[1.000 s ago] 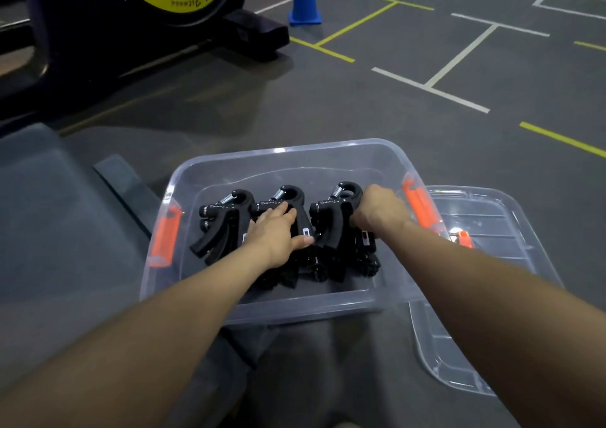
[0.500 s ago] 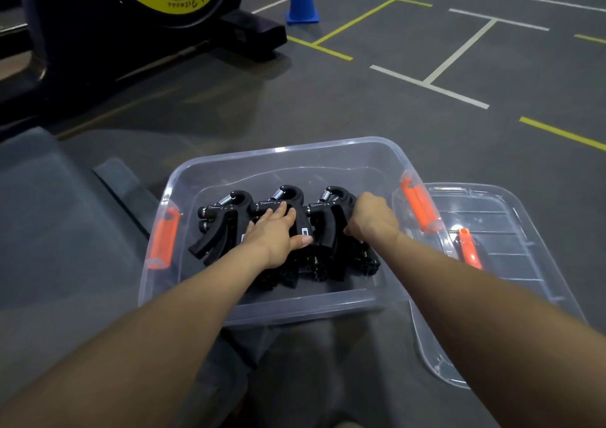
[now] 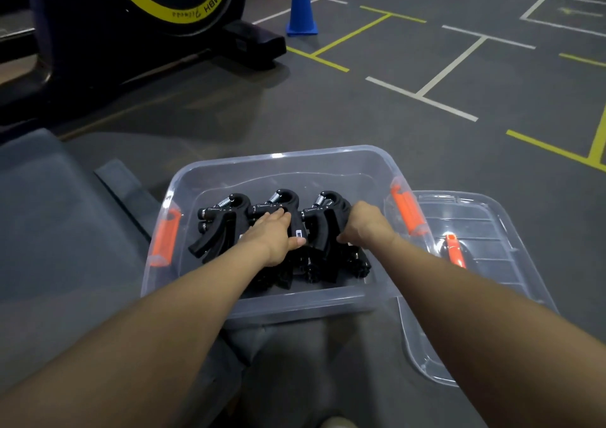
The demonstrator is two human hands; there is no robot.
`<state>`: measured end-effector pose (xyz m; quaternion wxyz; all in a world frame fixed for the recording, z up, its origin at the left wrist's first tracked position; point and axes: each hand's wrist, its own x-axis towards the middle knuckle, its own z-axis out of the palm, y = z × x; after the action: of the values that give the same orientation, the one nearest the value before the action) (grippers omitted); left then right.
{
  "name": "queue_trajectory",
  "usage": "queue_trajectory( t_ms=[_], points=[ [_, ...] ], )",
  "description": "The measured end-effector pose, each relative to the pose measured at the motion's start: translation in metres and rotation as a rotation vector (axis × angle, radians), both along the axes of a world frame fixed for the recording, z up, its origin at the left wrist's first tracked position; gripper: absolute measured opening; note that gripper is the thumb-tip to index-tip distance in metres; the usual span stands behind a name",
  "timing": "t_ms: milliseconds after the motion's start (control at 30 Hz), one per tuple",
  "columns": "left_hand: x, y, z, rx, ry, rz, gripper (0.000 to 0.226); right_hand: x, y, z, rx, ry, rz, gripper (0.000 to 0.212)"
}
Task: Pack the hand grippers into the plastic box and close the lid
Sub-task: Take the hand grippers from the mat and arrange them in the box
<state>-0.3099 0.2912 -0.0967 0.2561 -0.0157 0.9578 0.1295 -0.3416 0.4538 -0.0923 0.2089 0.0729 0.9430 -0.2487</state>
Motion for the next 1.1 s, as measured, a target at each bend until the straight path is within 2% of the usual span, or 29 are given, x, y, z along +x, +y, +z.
queue_trajectory(
  t_ms=[200,533,800,933,1100],
  points=[
    [0.008,0.011,0.008,-0.011,0.0,0.005,0.063,0.01,0.001,0.0,-0.001,0.023,0.013,0.027],
    [0.007,0.003,0.0,0.014,0.015,-0.001,0.063,-0.014,0.0,-0.02,-0.147,-0.153,0.044,0.031],
    [0.005,-0.002,-0.005,0.015,0.022,-0.035,0.065,-0.025,0.005,-0.031,-0.265,-0.233,-0.072,0.016],
    [0.004,0.0,-0.004,0.007,0.03,-0.03,0.065,-0.028,0.003,-0.037,-0.257,-0.25,-0.085,0.04],
    [0.003,-0.002,-0.004,0.014,0.024,-0.039,0.065,-0.028,-0.004,-0.041,-0.201,-0.252,-0.038,0.041]
  ],
)
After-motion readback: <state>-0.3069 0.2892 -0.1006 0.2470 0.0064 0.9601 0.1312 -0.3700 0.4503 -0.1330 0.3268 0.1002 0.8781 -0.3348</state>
